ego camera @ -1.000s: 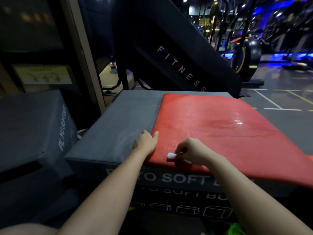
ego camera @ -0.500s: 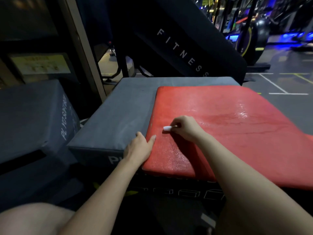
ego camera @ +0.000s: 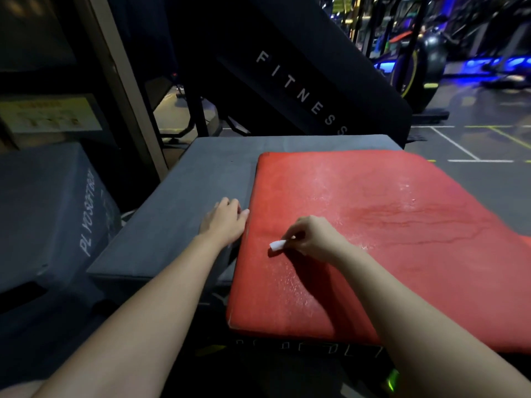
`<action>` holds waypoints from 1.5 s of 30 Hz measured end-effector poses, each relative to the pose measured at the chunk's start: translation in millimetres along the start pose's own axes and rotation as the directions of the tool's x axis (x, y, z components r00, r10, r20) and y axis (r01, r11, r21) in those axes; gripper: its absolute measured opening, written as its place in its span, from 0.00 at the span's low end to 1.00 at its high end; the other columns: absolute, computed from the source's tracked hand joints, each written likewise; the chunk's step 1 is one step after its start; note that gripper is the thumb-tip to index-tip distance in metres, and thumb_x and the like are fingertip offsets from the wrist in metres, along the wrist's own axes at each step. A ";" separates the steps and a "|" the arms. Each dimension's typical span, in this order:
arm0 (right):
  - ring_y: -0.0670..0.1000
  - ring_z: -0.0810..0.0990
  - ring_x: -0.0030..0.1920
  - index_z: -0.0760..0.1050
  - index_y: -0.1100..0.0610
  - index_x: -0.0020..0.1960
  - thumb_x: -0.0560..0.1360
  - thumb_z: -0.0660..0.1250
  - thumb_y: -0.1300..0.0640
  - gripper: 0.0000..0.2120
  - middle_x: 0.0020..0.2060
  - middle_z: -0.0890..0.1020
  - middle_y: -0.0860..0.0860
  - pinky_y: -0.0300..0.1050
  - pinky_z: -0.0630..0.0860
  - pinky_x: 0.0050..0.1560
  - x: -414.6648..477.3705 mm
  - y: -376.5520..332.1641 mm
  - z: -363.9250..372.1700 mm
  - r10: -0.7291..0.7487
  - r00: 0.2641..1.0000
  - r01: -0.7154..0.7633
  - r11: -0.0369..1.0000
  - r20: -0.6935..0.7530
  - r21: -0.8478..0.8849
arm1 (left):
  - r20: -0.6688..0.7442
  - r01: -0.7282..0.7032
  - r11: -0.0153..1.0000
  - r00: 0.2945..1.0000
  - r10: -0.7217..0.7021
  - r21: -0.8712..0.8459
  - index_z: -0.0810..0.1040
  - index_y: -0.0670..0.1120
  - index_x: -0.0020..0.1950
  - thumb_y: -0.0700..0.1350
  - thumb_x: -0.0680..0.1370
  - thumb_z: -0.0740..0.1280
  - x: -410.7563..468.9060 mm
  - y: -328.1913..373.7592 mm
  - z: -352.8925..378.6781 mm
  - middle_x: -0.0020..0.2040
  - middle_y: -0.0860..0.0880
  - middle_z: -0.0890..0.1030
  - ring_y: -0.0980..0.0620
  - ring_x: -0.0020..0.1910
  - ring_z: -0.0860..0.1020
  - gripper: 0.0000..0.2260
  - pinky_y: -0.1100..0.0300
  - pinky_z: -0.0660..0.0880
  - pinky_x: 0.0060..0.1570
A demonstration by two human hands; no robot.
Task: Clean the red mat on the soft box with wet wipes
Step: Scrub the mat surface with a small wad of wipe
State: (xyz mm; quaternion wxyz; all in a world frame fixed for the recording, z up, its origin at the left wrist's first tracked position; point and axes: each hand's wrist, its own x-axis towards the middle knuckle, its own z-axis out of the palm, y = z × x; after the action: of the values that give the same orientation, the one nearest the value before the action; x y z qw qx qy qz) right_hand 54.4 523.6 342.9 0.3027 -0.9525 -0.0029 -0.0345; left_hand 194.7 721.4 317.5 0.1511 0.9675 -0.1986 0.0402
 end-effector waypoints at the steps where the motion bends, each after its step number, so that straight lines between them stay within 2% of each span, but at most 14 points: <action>1: 0.52 0.80 0.43 0.86 0.49 0.46 0.71 0.75 0.48 0.06 0.41 0.82 0.52 0.45 0.73 0.43 5.8 3.8 5.0 -0.020 0.997 0.017 0.999 -0.072 -0.037 | -0.012 -0.016 1.000 1.000 0.016 0.017 0.76 0.44 0.61 0.57 0.84 0.58 10.7 -1.0 2.5 0.61 0.42 0.75 0.39 0.63 0.74 0.18 0.45 0.73 0.59; 2: 0.53 0.78 0.46 0.85 0.49 0.48 0.73 0.74 0.51 0.05 0.44 0.81 0.51 0.47 0.72 0.47 12.4 7.9 10.1 -0.026 0.990 0.016 0.997 -0.137 -0.070 | -0.020 -0.030 0.999 0.999 0.031 0.022 0.75 0.44 0.64 0.58 0.84 0.58 20.7 -1.6 4.5 0.62 0.42 0.75 0.39 0.64 0.74 0.19 0.45 0.72 0.60; 4: 0.51 0.74 0.49 0.84 0.45 0.49 0.74 0.71 0.48 0.05 0.45 0.78 0.46 0.51 0.67 0.53 23.3 13.6 17.6 0.027 0.973 -0.058 0.990 -0.231 -0.129 | 0.003 -0.055 0.998 0.998 0.055 0.010 0.72 0.47 0.72 0.60 0.84 0.57 39.5 -3.6 11.1 0.68 0.43 0.73 0.41 0.69 0.71 0.23 0.45 0.70 0.64; 7: 0.51 0.76 0.49 0.84 0.46 0.49 0.75 0.71 0.48 0.06 0.44 0.78 0.45 0.52 0.70 0.52 24.1 22.2 23.7 0.066 0.965 -0.095 0.990 -0.253 -0.101 | 0.087 -0.102 0.995 0.991 0.103 -0.012 0.61 0.55 0.81 0.63 0.84 0.52 59.2 -12.3 29.9 0.80 0.46 0.64 0.46 0.79 0.60 0.27 0.44 0.59 0.76; 9: 0.51 0.78 0.48 0.85 0.47 0.50 0.74 0.71 0.49 0.06 0.44 0.80 0.46 0.54 0.72 0.54 15.9 22.4 18.5 0.021 0.976 -0.044 0.994 -0.219 -0.101 | 0.108 -0.117 0.993 0.987 0.119 -0.019 0.53 0.61 0.83 0.64 0.84 0.48 66.1 -18.9 43.8 0.84 0.50 0.55 0.50 0.82 0.52 0.26 0.45 0.49 0.80; 14: 0.57 0.79 0.45 0.85 0.53 0.47 0.73 0.73 0.55 0.05 0.42 0.81 0.54 0.50 0.74 0.47 61.7 22.3 9.4 -0.048 0.986 0.012 0.975 -0.157 -0.224 | 0.135 -0.154 0.988 0.979 0.153 -0.005 0.43 0.67 0.81 0.64 0.84 0.44 68.3 -23.5 54.3 0.84 0.56 0.49 0.56 0.82 0.47 0.25 0.44 0.42 0.80; 16: 0.58 0.80 0.44 0.85 0.55 0.46 0.72 0.74 0.57 0.04 0.41 0.82 0.55 0.48 0.72 0.45 93.9 25.0 11.6 -0.039 0.979 -0.001 0.981 -0.199 -0.196 | 0.143 -0.151 0.989 0.978 0.149 0.002 0.43 0.67 0.81 0.63 0.84 0.44 69.1 -22.5 52.6 0.84 0.56 0.51 0.56 0.82 0.47 0.25 0.44 0.41 0.80; 21: 0.53 0.78 0.41 0.85 0.56 0.45 0.71 0.75 0.52 0.08 0.40 0.81 0.53 0.42 0.64 0.39 133.9 28.0 9.9 0.117 0.936 -0.134 0.991 -0.332 -0.029 | 0.123 -0.156 0.987 0.980 0.158 -0.031 0.45 0.67 0.81 0.65 0.83 0.42 67.9 -23.5 52.3 0.83 0.56 0.52 0.56 0.82 0.47 0.26 0.43 0.41 0.80; 26: 0.40 0.72 0.34 0.85 0.53 0.45 0.72 0.74 0.55 0.04 0.39 0.81 0.48 0.31 0.64 0.36 109.1 33.6 9.8 0.001 0.968 -0.031 0.992 -0.249 -0.118 | 0.097 -0.168 0.985 0.980 0.171 -0.044 0.46 0.66 0.81 0.66 0.83 0.41 66.5 -24.1 54.4 0.83 0.56 0.54 0.56 0.82 0.48 0.26 0.43 0.41 0.80; 31: 0.45 0.77 0.38 0.85 0.52 0.44 0.71 0.75 0.48 0.07 0.39 0.81 0.47 0.39 0.69 0.40 131.6 44.0 3.8 -0.004 0.974 -0.018 0.995 -0.224 -0.096 | 0.080 -0.168 0.985 0.982 0.171 -0.041 0.45 0.67 0.81 0.67 0.81 0.39 66.3 -25.4 57.1 0.83 0.56 0.54 0.56 0.82 0.48 0.27 0.43 0.43 0.80; 35: 0.54 0.80 0.43 0.85 0.58 0.46 0.72 0.74 0.55 0.06 0.41 0.82 0.53 0.43 0.68 0.42 176.4 56.6 -2.9 -0.003 0.954 -0.044 0.987 -0.300 -0.152 | 0.086 -0.166 0.985 0.982 0.169 -0.041 0.45 0.68 0.81 0.67 0.81 0.38 66.6 -24.0 54.8 0.83 0.58 0.53 0.57 0.82 0.47 0.27 0.43 0.43 0.80; 39: 0.53 0.79 0.42 0.85 0.57 0.46 0.72 0.74 0.53 0.07 0.41 0.83 0.53 0.41 0.65 0.39 185.9 61.2 -8.7 0.037 0.948 -0.078 0.990 -0.315 -0.119 | 0.068 -0.178 0.983 0.981 0.181 -0.047 0.44 0.68 0.81 0.68 0.80 0.36 68.4 -27.3 57.9 0.83 0.58 0.53 0.57 0.82 0.47 0.28 0.43 0.43 0.80; 42: 0.50 0.77 0.40 0.85 0.56 0.46 0.73 0.73 0.55 0.05 0.41 0.82 0.51 0.39 0.64 0.40 172.2 63.8 -2.7 -0.047 0.964 0.007 0.988 -0.262 -0.152 | 0.060 -0.183 0.983 0.981 0.185 -0.028 0.42 0.67 0.81 0.68 0.77 0.32 67.9 -27.0 59.7 0.83 0.58 0.53 0.57 0.82 0.47 0.31 0.42 0.44 0.80; 45: 0.50 0.76 0.40 0.83 0.57 0.45 0.74 0.73 0.51 0.08 0.40 0.81 0.51 0.43 0.65 0.39 190.3 68.8 -2.7 -0.073 0.962 0.034 0.988 -0.262 -0.151 | 0.055 -0.194 0.981 0.979 0.195 -0.022 0.42 0.66 0.81 0.68 0.77 0.31 67.8 -26.4 60.7 0.83 0.57 0.52 0.57 0.82 0.46 0.31 0.42 0.43 0.80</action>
State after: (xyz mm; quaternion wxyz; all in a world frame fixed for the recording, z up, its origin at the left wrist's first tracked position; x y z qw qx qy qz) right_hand 245.8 462.9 318.4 0.2291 -0.9582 0.0146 -0.1708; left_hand 268.5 700.6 261.8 0.1488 0.9429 -0.2968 0.0254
